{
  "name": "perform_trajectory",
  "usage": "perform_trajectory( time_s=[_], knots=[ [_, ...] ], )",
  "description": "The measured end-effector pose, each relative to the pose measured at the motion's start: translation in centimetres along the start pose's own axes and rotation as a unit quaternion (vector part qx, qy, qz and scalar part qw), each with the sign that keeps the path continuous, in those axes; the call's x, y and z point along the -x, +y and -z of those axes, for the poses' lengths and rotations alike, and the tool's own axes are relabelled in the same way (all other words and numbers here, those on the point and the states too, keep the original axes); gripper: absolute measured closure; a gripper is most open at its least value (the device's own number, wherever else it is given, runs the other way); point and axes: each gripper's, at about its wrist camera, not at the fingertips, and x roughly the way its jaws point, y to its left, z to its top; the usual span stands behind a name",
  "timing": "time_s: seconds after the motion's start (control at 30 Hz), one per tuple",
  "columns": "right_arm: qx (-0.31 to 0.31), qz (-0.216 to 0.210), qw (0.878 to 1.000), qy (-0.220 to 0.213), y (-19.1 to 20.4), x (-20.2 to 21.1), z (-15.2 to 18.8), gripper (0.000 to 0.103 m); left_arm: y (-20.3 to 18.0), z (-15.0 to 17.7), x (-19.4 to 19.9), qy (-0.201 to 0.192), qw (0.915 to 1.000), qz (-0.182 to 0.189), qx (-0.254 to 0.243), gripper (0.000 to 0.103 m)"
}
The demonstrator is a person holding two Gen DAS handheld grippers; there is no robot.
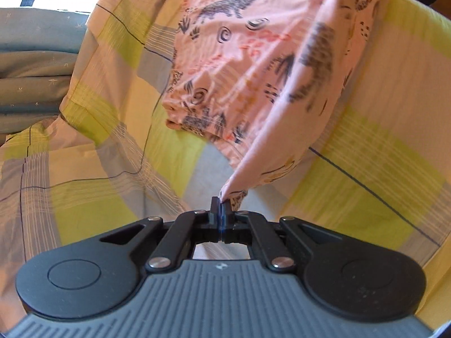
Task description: Fold clothes
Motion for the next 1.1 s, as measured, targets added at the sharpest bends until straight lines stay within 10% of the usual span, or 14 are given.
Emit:
perform_trajectory(
  time_s=[0.6, 1.1],
  knots=[
    [-0.044, -0.040, 0.998, 0.031, -24.9, -10.2, -2.0, 0.101, 13.8, -12.2, -12.8, 0.050, 0.9894, 0.093, 0.100, 0.103],
    [-0.078, -0.060, 0.993, 0.063, -34.2, -21.3, -4.3, 0.101, 17.3, -14.3, -22.3, 0.094, 0.9807, 0.107, 0.134, 0.103]
  ],
)
